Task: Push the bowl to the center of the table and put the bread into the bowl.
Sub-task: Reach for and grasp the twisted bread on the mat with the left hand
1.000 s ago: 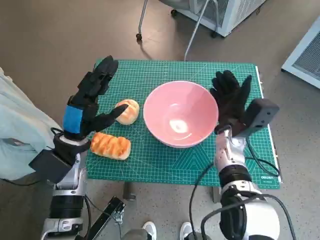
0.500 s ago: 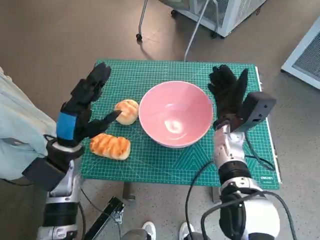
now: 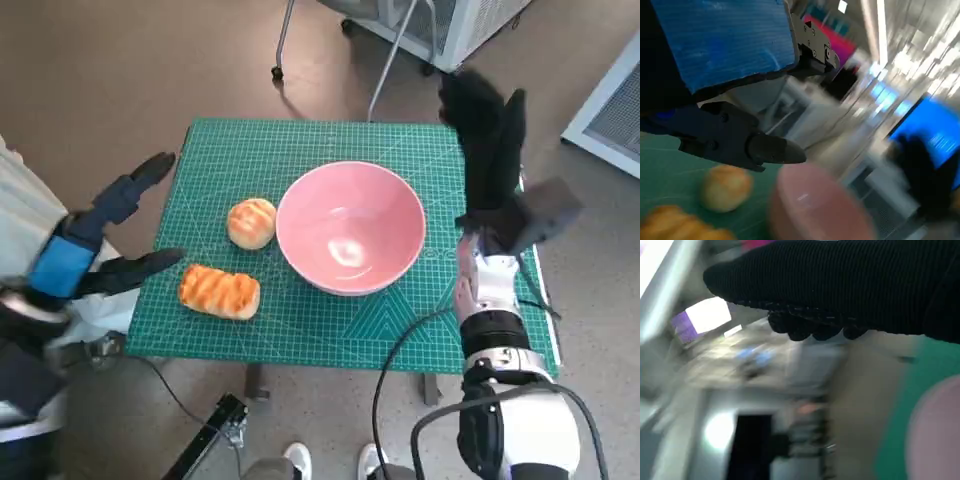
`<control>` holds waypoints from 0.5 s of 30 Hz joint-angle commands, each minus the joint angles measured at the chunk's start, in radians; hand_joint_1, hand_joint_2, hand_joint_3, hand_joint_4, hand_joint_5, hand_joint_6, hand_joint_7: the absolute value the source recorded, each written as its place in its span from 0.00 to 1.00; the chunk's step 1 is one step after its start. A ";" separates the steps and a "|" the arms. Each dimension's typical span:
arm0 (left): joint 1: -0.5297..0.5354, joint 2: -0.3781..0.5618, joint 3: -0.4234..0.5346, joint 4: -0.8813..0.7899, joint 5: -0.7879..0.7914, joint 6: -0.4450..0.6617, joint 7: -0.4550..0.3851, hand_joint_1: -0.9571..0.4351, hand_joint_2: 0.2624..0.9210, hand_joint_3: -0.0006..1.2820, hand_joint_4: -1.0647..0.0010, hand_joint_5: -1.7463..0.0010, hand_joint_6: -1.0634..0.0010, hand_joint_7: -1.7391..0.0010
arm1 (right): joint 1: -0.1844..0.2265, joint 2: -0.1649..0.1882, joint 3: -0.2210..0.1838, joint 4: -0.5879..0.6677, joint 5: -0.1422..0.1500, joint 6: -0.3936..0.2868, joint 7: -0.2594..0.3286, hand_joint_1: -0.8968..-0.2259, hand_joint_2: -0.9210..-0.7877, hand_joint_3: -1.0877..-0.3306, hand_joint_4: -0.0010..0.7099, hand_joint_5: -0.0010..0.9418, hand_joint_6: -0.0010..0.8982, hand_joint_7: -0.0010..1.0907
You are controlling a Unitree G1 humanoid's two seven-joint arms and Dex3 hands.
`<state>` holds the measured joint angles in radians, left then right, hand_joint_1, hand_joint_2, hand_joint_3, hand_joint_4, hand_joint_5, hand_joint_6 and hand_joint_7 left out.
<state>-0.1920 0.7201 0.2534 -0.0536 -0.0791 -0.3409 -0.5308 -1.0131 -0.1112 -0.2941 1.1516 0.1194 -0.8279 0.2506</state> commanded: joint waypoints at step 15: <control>0.019 0.202 -0.157 -0.193 0.175 0.326 -0.194 0.58 0.85 0.00 0.82 1.00 0.66 1.00 | 0.141 0.028 0.106 -0.352 0.159 -0.041 0.293 0.34 0.00 0.40 0.44 0.01 0.00 0.82</control>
<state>-0.1656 0.9073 0.1422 -0.2335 0.0560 -0.0379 -0.7065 -0.9151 -0.0955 -0.2038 0.8352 0.2570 -0.8975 0.5214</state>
